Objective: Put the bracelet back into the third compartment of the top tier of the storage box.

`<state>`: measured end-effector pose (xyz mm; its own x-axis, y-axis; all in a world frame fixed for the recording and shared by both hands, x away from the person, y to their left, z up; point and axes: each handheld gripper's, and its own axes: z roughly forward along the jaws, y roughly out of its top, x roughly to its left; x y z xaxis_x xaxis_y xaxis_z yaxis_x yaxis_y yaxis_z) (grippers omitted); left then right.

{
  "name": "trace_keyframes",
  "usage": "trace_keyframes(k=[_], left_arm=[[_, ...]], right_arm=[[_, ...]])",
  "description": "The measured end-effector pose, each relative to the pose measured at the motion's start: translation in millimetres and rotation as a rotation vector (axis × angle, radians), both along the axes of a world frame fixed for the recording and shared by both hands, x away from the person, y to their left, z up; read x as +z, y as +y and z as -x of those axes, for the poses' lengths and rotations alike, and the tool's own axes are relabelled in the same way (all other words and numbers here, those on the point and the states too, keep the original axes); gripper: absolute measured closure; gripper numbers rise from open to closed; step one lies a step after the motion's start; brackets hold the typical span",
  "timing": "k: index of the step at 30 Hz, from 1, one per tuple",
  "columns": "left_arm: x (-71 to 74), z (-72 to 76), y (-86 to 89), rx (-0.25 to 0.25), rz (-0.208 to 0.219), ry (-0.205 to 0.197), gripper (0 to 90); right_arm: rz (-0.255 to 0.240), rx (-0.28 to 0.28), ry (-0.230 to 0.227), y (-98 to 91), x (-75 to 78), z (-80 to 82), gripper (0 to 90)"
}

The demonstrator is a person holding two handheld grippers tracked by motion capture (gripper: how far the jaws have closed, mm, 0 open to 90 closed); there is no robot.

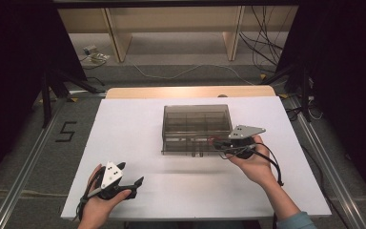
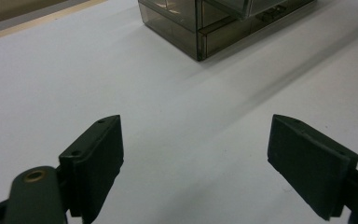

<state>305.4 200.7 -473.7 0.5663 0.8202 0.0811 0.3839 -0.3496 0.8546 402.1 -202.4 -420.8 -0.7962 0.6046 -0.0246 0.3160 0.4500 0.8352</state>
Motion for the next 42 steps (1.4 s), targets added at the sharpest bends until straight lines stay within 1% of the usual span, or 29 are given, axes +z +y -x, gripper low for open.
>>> trace_keyframes(k=[8, 13, 19, 21, 22, 27, 34, 37, 42], left_arm=[[0.1, 0.0, 0.0, -0.001, -0.001, 0.000, 18.1], [0.1, 0.0, 0.0, -0.001, -0.001, 0.000, 18.1], [0.2, 0.2, 0.2, 0.000, 0.000, -0.001, 18.1], [0.3, 0.2, 0.3, 0.001, 0.001, -0.002, 18.1], [0.3, 0.2, 0.3, 0.000, 0.001, -0.002, 18.1], [0.3, 0.3, 0.0, -0.002, -0.001, -0.001, 18.1], [0.2, 0.4, 0.1, -0.001, -0.001, 0.000, 18.1], [0.0, 0.4, 0.0, 0.000, -0.001, 0.000, 18.1], [0.0, 0.5, 0.1, 0.001, 0.000, 0.001, 18.1]], right_arm=[[0.003, -0.007, -0.006, 0.1, -1.0, -0.4, 87.6], [0.006, -0.009, -0.009, 0.0, -1.2, -0.5, 84.7], [0.006, -0.017, -0.015, -0.9, 0.7, 1.2, 77.2], [-0.008, -0.021, -0.024, -2.5, 3.4, 3.1, 73.7], [-0.008, -0.021, -0.024, -2.5, 3.4, 3.1, 73.7], [-0.029, -0.039, -0.029, -6.6, 7.0, 6.2, 66.0], [-0.053, -0.063, -0.037, -12.3, 12.1, 10.1, 58.5], [-0.051, -0.072, -0.036, -14.0, 13.7, 12.6, 52.2], [-0.044, -0.089, -0.039, -19.4, 15.7, 16.8, 44.3]])
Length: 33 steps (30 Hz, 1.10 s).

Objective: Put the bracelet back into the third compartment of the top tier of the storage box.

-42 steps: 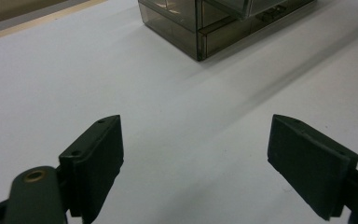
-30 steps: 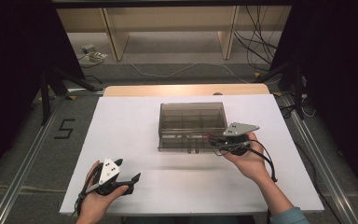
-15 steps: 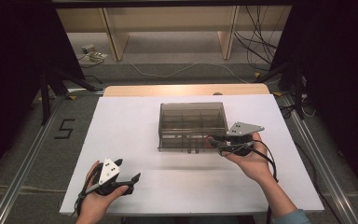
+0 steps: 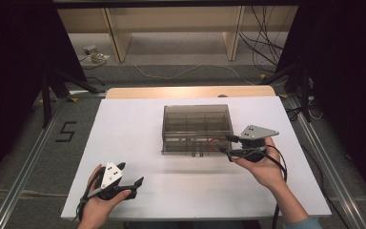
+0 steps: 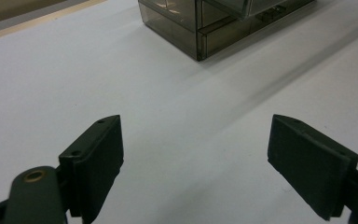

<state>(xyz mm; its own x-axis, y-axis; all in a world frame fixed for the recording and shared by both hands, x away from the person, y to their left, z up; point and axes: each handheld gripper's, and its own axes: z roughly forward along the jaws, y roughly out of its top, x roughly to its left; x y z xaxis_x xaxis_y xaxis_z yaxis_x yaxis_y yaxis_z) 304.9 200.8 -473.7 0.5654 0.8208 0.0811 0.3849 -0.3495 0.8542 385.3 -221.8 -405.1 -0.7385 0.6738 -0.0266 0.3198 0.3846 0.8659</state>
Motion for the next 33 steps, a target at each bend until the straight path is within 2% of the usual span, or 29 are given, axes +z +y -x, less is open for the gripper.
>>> trace_keyframes(k=[9, 14, 23, 33], left_arm=[[0.2, 0.3, 0.2, 0.003, 0.002, -0.004, 18.0], [-0.2, 0.3, 0.1, 0.003, 0.003, -0.002, 18.1], [-0.6, 0.4, 0.1, 0.004, 0.004, 0.000, 18.1], [-0.5, 0.8, 0.0, 0.005, 0.004, 0.001, 18.0]], right_arm=[[-0.025, -0.027, -0.010, -12.3, -1.2, 6.5, 31.7], [-0.052, -0.041, -0.011, -16.1, -1.6, 10.7, 27.6], [-0.060, -0.039, -0.014, -26.0, -5.2, 18.5, 25.8], [-0.066, -0.056, 0.008, -50.8, -21.5, 27.8, 25.0]])
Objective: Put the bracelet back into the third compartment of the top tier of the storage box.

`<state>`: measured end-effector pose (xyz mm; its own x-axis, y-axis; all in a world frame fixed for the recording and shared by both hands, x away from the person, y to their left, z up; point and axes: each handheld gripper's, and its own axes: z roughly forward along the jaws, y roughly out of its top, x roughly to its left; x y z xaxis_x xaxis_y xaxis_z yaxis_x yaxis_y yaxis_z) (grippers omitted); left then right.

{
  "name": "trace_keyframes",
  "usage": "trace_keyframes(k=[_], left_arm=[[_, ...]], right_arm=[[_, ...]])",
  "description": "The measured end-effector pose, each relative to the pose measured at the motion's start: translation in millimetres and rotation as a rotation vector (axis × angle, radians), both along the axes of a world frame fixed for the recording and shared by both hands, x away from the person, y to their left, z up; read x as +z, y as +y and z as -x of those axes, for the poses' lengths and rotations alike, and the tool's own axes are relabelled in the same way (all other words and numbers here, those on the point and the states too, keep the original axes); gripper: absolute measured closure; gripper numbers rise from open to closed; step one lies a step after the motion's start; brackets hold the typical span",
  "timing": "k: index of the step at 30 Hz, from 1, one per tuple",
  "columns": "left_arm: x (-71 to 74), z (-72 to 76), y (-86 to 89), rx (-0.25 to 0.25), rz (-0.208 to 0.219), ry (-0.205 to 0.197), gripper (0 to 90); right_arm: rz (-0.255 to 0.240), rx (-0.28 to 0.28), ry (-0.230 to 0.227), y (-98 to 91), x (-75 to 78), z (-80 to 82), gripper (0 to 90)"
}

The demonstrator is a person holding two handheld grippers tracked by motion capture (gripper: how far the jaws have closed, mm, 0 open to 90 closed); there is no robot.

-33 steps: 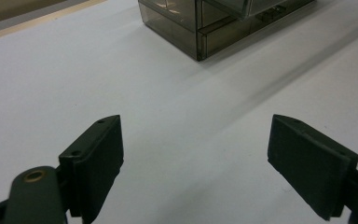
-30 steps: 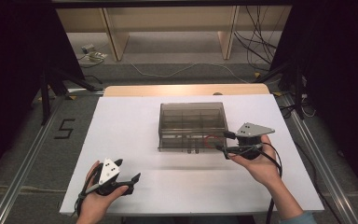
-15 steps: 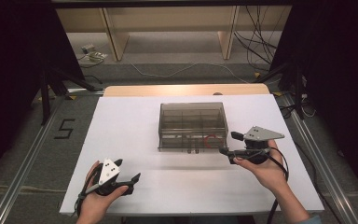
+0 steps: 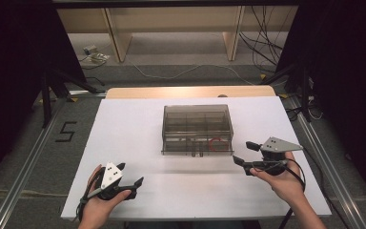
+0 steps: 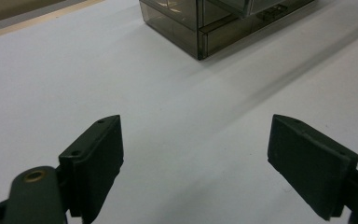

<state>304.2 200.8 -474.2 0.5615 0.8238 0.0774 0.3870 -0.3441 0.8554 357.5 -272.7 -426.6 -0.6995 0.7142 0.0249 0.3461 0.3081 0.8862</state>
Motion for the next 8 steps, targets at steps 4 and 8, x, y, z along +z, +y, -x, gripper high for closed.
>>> trace_keyframes(k=[4, 8], left_arm=[[1.0, 2.4, -2.8, -0.017, 0.016, 0.007, 18.0], [2.7, 8.1, -18.6, -0.154, 0.057, 0.084, 21.7]], right_arm=[[0.003, -0.009, 0.003, -9.0, -6.4, 3.7, 24.8], [0.003, -0.029, 0.016, -16.8, -11.1, 8.8, 24.6]])
